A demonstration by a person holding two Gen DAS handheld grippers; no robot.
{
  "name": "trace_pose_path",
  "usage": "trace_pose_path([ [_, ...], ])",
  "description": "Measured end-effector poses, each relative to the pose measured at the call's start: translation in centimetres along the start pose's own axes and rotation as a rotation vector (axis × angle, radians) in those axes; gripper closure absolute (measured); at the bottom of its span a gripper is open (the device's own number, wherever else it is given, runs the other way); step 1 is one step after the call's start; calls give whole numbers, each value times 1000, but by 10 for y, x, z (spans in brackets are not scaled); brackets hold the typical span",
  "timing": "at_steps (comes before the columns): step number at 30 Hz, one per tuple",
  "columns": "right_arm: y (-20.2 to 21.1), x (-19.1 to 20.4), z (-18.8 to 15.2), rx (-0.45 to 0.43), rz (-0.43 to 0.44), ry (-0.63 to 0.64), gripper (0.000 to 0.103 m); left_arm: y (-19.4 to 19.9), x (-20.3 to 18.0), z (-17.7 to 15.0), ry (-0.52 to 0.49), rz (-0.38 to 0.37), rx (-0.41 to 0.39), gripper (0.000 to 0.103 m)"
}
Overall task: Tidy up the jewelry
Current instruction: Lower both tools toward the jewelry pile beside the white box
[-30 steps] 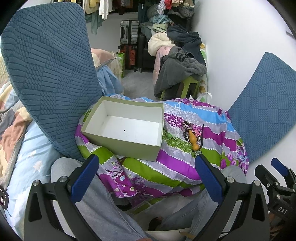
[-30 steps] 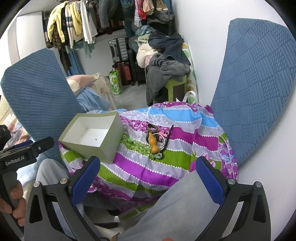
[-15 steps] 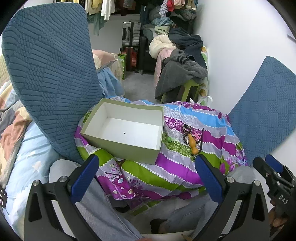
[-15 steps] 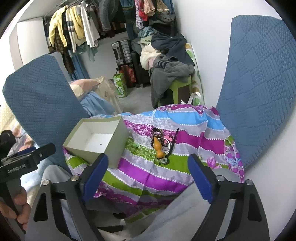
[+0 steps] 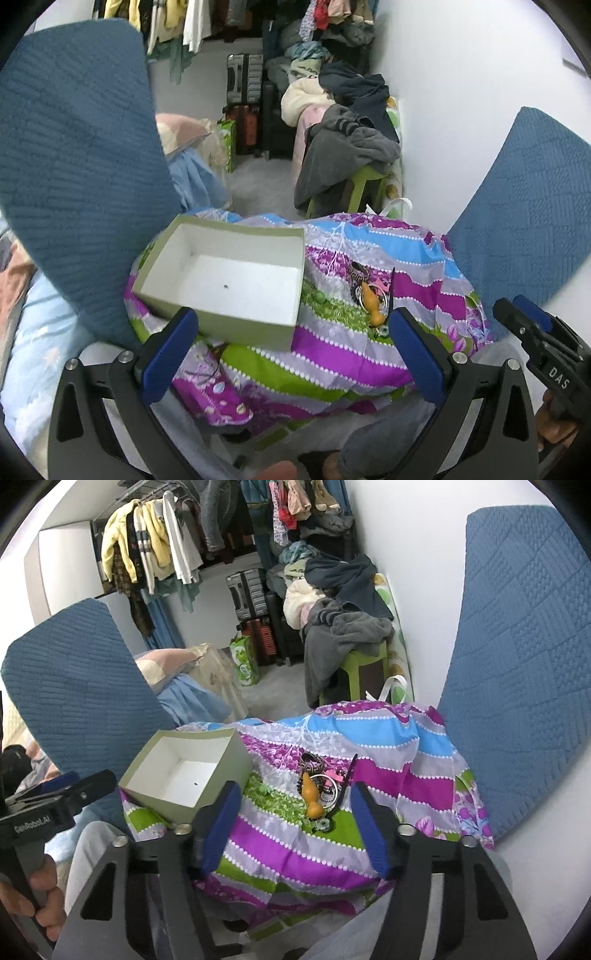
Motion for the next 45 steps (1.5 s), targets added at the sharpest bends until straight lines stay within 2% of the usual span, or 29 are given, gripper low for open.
trace_pose_path([
  [4, -13, -16, -1, -5, -8, -19, 51, -20, -13, -2, 10, -53, 26, 1],
  [7, -24, -27, -3, 5, -18, -33, 52, -35, -23, -4, -7, -66, 48, 1],
  [12, -39, -48, -8, 17, -32, -67, 61, -54, -44, -11, -23, -121, 88, 1],
  [15, -49, -60, -13, 36, -29, -89, 63, -67, -54, -15, -5, -154, 121, 8],
  [18, -61, -70, -19, 59, -20, -99, 63, -83, -66, -22, -2, -177, 167, 24],
  [21, -68, -81, -21, 50, -17, -124, 63, -100, -78, -31, 1, -207, 217, 27],
  [25, -93, -92, -29, 104, -9, -143, 62, -124, -92, -45, -18, -227, 273, 32],
  [28, -112, -95, -36, 142, 7, -132, 62, -146, -99, -58, -2, -250, 349, 44],
  [32, -138, -100, -48, 215, 53, -174, 63, -176, -108, -70, 8, -262, 413, 45],
  [34, -154, -102, -55, 246, 62, -182, 64, -189, -108, -75, 18, -263, 431, 45],
  [37, -178, -107, -64, 299, 88, -209, 71, -212, -109, -84, 29, -262, 467, 56],
  [39, -192, -109, -70, 333, 103, -217, 75, -224, -108, -90, 31, -257, 489, 56],
  [45, -216, -105, -82, 396, 149, -216, 79, -237, -98, -94, 77, -286, 497, 58],
])
Point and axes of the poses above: each gripper's, at about its wrist camera, not at the fingertips, and y roughly against the way its jaws point, x to its left, z to its top, the point moved 5 cm from there along -y, roughly the way its jaws point, and after that the axes turned 7 degrees about -x, right-handed, at the moved point
